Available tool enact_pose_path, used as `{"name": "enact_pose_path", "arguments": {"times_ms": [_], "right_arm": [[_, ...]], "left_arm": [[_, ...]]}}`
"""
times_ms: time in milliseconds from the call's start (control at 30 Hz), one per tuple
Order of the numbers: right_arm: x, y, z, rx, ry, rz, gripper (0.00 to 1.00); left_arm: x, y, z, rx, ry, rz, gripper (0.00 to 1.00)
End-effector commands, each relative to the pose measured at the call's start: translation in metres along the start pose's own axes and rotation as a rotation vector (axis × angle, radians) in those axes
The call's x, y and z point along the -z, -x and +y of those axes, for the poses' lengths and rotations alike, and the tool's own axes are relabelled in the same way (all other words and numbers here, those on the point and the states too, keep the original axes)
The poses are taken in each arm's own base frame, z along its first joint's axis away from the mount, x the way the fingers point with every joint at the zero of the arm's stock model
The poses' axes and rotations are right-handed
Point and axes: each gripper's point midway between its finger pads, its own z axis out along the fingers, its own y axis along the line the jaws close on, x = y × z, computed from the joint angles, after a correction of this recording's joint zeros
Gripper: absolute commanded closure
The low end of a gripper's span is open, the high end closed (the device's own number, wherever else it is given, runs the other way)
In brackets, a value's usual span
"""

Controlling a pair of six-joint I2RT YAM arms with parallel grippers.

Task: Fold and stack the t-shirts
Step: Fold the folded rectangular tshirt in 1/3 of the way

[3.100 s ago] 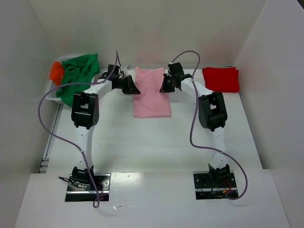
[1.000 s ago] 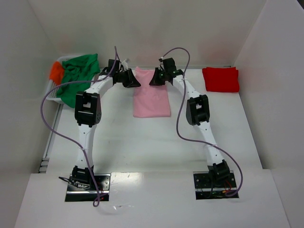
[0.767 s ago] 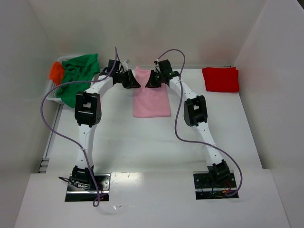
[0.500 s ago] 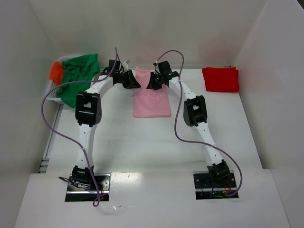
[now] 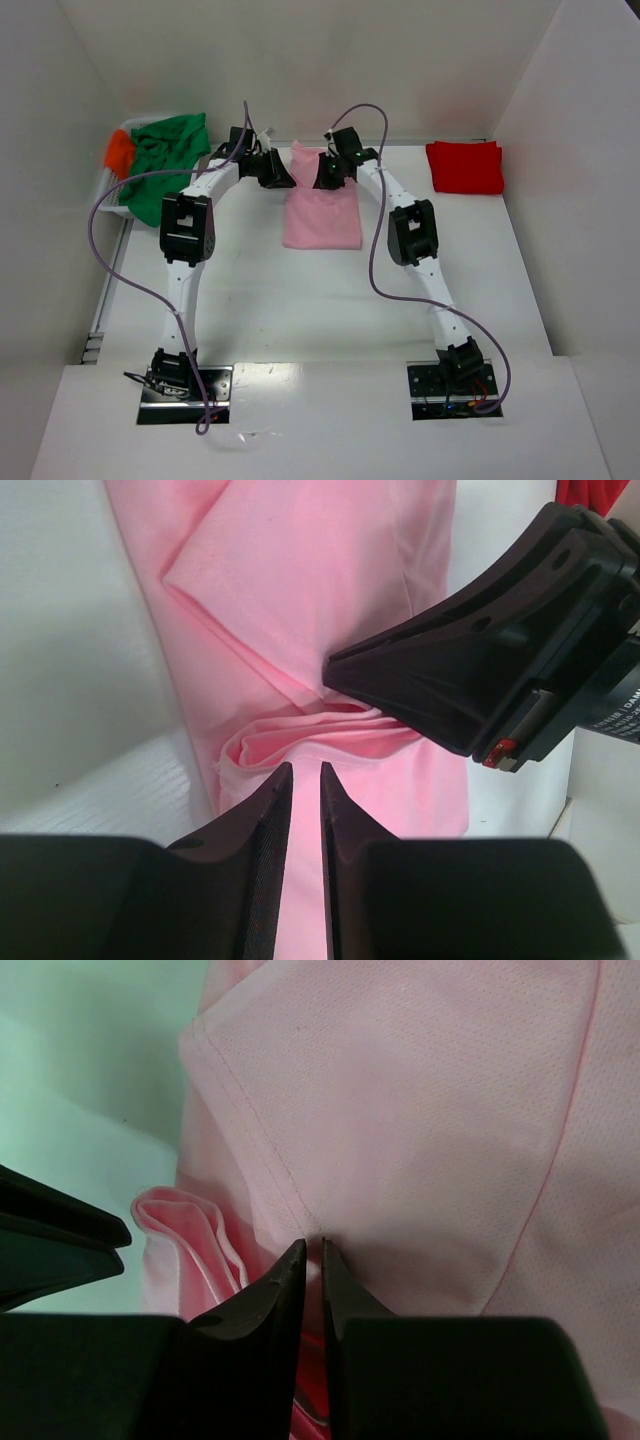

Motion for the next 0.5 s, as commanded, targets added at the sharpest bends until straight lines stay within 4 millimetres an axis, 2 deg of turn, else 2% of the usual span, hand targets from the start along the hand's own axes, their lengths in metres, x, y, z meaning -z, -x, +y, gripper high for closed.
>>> {"name": "enact_pose_path", "arguments": {"times_ms": [0,100,200,233,467], "right_arm": [[0.045,0.035,0.010,0.038,-0.043,-0.067,0.83],[0.054,0.044,0.011,0.038,-0.042,-0.087,0.82],[0.057,0.041,0.014,0.026,-0.030,-0.074,0.82],[0.057,0.041,0.007,0.017,-0.038,-0.070,0.82],[0.066,0.046,0.014,0.024,-0.022,-0.084,0.82]], "left_arm": [[0.001,0.004,-0.001,-0.018,-0.016,-0.006,0.75],[0.001,0.003,-0.002,-0.018,-0.024,-0.002,0.75],[0.001,0.003,-0.002,-0.018,-0.024,-0.002,0.75],[0.001,0.002,-0.004,-0.018,-0.033,0.002,0.75],[-0.002,-0.003,-0.005,-0.017,-0.034,0.015,0.75]]}}
